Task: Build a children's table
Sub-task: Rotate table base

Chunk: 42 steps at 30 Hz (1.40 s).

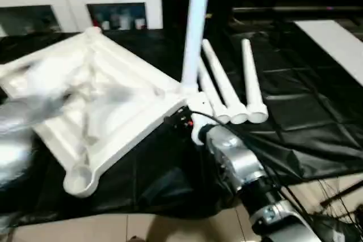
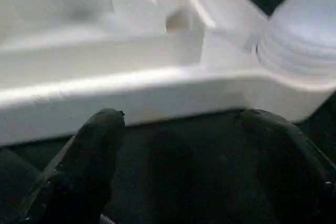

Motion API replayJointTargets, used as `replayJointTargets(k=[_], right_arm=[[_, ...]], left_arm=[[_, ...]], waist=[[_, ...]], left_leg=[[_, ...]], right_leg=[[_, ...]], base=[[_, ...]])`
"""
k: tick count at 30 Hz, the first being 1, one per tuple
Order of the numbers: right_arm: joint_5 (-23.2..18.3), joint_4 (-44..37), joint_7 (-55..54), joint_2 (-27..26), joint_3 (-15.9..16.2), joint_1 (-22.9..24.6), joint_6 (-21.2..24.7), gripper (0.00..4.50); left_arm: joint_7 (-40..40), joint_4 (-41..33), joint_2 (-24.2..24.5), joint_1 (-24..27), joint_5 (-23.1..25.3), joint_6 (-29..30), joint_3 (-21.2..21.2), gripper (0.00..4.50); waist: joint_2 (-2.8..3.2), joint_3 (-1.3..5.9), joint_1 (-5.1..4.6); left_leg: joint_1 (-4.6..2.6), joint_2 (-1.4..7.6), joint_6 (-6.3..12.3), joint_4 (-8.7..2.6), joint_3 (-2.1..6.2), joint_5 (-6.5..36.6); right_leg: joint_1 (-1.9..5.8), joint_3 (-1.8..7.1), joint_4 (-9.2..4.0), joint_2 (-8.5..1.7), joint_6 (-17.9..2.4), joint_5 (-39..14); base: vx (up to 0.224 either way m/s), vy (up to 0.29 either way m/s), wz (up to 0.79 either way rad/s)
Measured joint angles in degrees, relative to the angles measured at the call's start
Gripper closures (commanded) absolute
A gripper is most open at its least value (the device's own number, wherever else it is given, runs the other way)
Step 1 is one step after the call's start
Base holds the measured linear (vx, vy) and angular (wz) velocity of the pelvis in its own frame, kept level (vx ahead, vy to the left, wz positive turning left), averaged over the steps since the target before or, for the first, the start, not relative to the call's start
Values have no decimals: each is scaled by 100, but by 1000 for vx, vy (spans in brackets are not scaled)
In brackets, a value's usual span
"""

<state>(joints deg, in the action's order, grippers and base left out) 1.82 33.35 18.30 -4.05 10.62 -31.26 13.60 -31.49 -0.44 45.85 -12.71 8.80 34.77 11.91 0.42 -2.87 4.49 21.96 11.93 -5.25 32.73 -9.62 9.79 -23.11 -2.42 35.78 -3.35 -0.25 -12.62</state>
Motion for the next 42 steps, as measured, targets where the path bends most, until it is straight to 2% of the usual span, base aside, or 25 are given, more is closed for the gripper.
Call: replayJointTargets(k=[6,8,13,17,25,34,36,42], right_arm=[[33,512,-84,-161,48,-175,-31,68],[34,661,-114,-176,46,-282,-58,68],[33,1088,-160,-295,-9,-558,-231,68],[28,1548,-155,-349,-49,-783,-428,68],[32,2018,-93,-358,-70,-938,-595,68],[29,2360,185,-358,-111,-1128,-948,68],[29,2363,266,-359,-103,-1130,-1023,68],[33,2321,250,-359,-37,-1131,-1165,68]], left_arm=[[-8,-354,342,833,238,907,12,221],[-11,-533,343,936,265,1185,-10,221],[-222,-795,92,1009,90,1412,-241,221],[-505,-1111,-147,1321,-197,1714,-779,221],[-573,-1606,-333,1447,-243,1995,-1003,221],[46,-1434,-1328,1037,-241,1863,-1131,221],[282,-1160,-1617,791,-232,1682,-1231,221],[771,-297,-2088,168,-107,1004,-1485,221]], waist=[[-31,0,39],[-37,2,63],[-36,2,60],[-37,3,46],[-19,-4,63],[-5,-3,88],[-6,-3,101],[-10,-2,105]], left_leg=[[-2,1,-9,2,4,-5],[-1,1,-11,5,2,-7],[-4,0,-11,17,5,-7],[-3,2,-11,25,4,-7],[-21,0,-11,32,4,-8],[-44,-3,-10,31,1,-7],[-43,-4,-10,30,0,-7],[-28,-3,2,29,6,-16]], right_leg=[[0,0,9,1,-1,1],[0,-1,12,1,-1,1],[3,3,23,0,-4,4],[1,1,32,1,-5,4],[19,7,38,0,-5,5],[47,18,42,-5,-7,17],[49,17,42,-5,-4,27],[42,12,41,-4,-3,47]], base=[[0,0,0],[0,0,0],[0,0,0],[0,0,0],[0,0,0],[0,0,0],[0,0,0],[0,0,0]])
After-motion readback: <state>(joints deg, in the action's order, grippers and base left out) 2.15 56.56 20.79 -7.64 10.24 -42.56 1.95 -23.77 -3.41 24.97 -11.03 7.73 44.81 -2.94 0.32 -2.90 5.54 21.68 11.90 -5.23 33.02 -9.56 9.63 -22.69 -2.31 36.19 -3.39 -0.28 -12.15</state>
